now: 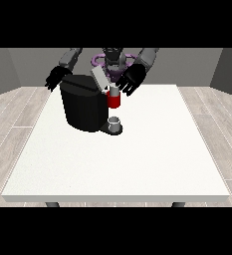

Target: Insert the coffee pod into the coffee machine and close the lid

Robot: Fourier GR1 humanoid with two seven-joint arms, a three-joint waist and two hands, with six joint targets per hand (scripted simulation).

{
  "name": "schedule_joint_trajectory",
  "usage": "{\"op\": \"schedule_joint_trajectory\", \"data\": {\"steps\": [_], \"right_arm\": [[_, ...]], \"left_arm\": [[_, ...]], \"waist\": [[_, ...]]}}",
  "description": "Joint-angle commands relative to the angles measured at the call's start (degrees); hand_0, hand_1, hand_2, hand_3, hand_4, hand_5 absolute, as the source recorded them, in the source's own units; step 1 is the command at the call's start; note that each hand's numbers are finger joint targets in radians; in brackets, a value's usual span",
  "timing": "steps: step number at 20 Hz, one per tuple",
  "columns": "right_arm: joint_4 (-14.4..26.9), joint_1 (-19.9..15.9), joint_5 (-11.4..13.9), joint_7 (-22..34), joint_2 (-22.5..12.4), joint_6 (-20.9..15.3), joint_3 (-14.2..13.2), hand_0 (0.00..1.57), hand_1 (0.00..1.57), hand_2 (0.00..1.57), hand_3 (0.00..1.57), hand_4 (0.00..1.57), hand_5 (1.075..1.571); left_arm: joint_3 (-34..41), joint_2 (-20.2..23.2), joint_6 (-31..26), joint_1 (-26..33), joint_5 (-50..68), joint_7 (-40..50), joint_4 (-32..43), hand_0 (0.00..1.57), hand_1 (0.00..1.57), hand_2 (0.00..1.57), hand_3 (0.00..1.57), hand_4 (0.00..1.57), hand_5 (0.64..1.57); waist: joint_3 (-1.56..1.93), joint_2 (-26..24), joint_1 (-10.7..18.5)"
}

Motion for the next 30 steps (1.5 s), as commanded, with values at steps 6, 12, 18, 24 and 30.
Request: {"op": "schedule_joint_trajectory", "data": {"steps": [6, 12, 18, 24, 30], "right_arm": [[1.57, -0.93, 1.0, 0.23, 0.23, -1.09, 0.23, 0.0, 0.0, 0.0, 0.0, 0.42, 1.571], [0.33, 0.55, -1.19, 1.97, -1.99, 1.29, -1.42, 0.0, 0.0, 0.0, 0.0, 0.42, 1.571], [-0.43, 0.22, -0.08, -2.11, 0.24, -0.48, -0.33, 0.0, 0.0, 0.0, 0.0, 0.4, 1.571], [-0.77, -1.27, 0.82, -0.51, 0.58, -1.93, 0.12, 0.0, 0.0, 0.0, 0.0, 0.48, 1.571], [0.14, 1.73, 0.99, -3.36, 0.23, -0.24, 0.7, 0.0, 0.0, 0.0, 0.0, 0.46, 1.571]], "left_arm": [[-0.48, -2.26, -1.93, -0.92, -0.15, 1.13, 0.1, 1.22, 1.22, 1.27, 1.17, 0.48, 1.571], [-0.92, -2.64, -0.07, 1.05, -1.66, 2.16, 0.61, 1.16, 1.16, 1.19, 1.06, 0.46, 1.571], [0.47, 1.59, -0.97, -1.8, -1.63, -0.54, 0.35, 1.09, 1.09, 1.13, 0.96, 0.4, 1.571], [-0.38, 0.12, 0.46, -0.61, -2.85, -1.09, 0.73, 1.07, 1.07, 1.12, 0.97, 0.36, 1.571], [-2.98, 2.21, -2.7, 0.15, -5.04, -4.88, 0.38, 0.0, 0.0, 0.38, 0.11, 0.0, 1.571]], "waist": [[-0.02, -0.16, 1.53], [-0.01, -1.03, -0.48], [-0.01, 1.92, -0.58], [-0.02, 2.2, 0.35], [-0.01, 2.68, 0.17]]}}
